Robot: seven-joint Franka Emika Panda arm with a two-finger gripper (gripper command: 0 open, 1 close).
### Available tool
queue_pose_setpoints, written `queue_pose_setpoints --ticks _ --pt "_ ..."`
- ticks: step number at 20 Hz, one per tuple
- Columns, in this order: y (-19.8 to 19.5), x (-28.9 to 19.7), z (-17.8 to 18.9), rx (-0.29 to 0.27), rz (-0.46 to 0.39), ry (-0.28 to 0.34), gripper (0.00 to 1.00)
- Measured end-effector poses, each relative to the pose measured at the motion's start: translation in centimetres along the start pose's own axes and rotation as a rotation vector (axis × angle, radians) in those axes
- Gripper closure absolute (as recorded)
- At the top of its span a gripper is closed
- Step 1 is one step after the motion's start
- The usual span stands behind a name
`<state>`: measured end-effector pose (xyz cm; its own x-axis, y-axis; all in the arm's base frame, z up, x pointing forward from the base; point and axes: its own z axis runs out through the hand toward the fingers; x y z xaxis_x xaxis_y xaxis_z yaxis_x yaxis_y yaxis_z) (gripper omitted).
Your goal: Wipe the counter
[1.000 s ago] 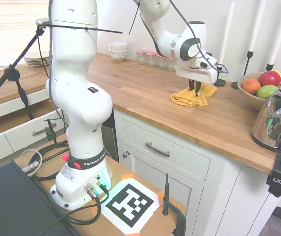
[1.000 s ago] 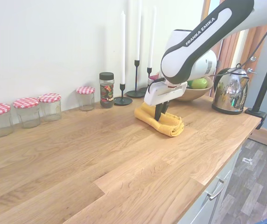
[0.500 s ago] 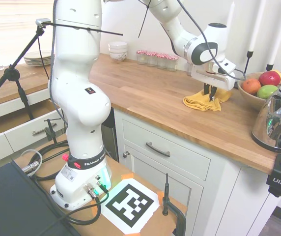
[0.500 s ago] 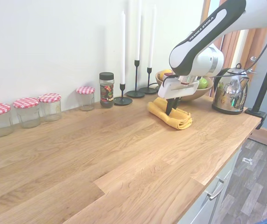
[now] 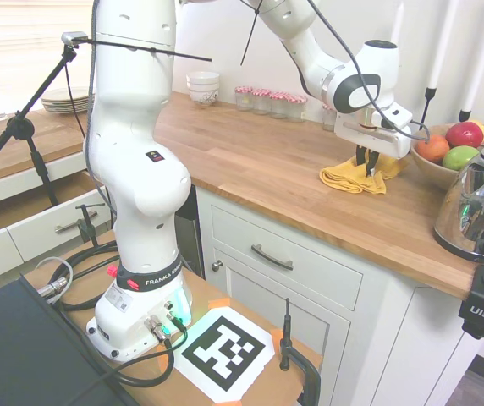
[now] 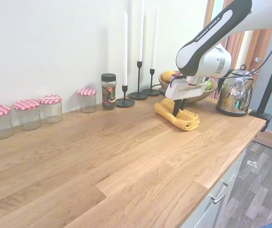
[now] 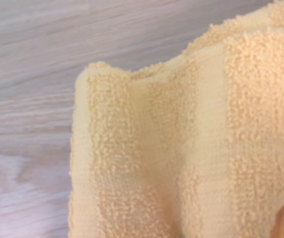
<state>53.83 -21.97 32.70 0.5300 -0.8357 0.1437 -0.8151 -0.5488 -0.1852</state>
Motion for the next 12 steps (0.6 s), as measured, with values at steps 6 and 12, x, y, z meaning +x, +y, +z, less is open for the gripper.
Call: queue_pose_setpoints --ticks 6,12 --pt "0.4 0.2 0.0 -0.012 -0.007 0.002 0.00" --pt "1.1 -0.4 -0.3 -0.019 -0.008 -0.002 0.00"
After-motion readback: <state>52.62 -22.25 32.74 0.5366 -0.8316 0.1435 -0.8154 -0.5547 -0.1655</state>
